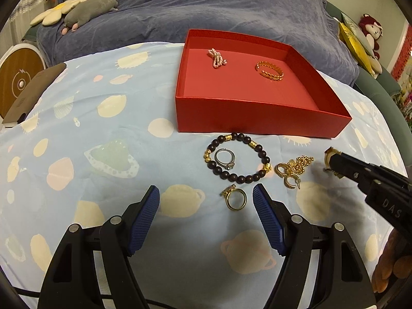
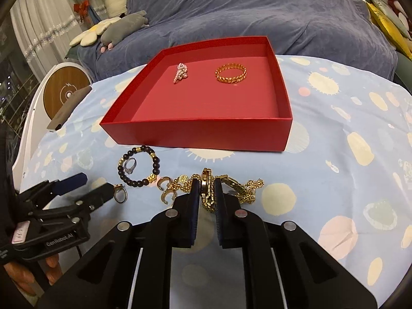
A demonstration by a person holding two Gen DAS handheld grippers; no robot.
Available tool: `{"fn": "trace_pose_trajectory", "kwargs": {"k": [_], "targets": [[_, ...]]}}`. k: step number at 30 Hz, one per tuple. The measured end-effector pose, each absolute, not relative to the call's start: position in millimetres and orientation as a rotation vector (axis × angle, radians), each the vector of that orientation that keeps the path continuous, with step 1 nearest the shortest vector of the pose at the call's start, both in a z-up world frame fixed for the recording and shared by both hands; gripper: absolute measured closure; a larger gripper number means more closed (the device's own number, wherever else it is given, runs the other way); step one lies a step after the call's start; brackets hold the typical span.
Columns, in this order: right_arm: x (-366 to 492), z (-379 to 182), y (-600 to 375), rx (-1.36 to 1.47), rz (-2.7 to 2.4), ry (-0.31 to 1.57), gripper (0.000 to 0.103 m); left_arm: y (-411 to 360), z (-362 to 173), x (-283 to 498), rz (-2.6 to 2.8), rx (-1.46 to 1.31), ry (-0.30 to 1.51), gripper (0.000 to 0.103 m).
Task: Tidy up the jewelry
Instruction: 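Close the right tool on the gold chain with the watch pendant, then grasp the gold ring with the left tool while the right tool lifts the gold chain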
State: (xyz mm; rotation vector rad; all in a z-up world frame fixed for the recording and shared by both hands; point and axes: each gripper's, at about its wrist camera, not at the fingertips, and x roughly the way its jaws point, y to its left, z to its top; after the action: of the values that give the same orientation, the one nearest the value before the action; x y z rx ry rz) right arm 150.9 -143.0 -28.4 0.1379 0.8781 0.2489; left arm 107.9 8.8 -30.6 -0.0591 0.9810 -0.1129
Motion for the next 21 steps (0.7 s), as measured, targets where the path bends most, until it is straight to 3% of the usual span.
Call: {"fn": "trace_pose_trajectory", "kwargs": {"k": [5, 12, 16, 19, 21], "targets": [[143, -12, -156, 0.177, 0.24, 0.842, 0.092, 5, -32, 108, -0.133, -0.062, 0.984, 0.033], [140, -3, -165, 0.205, 0.223, 0.825, 0.092, -10, -42, 108, -0.149, -0.031, 1.0, 0.048], [137, 0, -166, 0.204, 0.221, 0.819, 0.092, -10, -44, 110, -0.136, -0.042, 0.997, 0.049], [137, 1, -166, 0.205, 0.221, 0.821, 0.092, -11, -45, 110, -0.138, -0.041, 0.992, 0.062], [136, 0, -166, 0.205, 0.219, 0.825, 0.092, -12, -45, 109, -0.147, -0.033, 0.988, 0.075]]}}
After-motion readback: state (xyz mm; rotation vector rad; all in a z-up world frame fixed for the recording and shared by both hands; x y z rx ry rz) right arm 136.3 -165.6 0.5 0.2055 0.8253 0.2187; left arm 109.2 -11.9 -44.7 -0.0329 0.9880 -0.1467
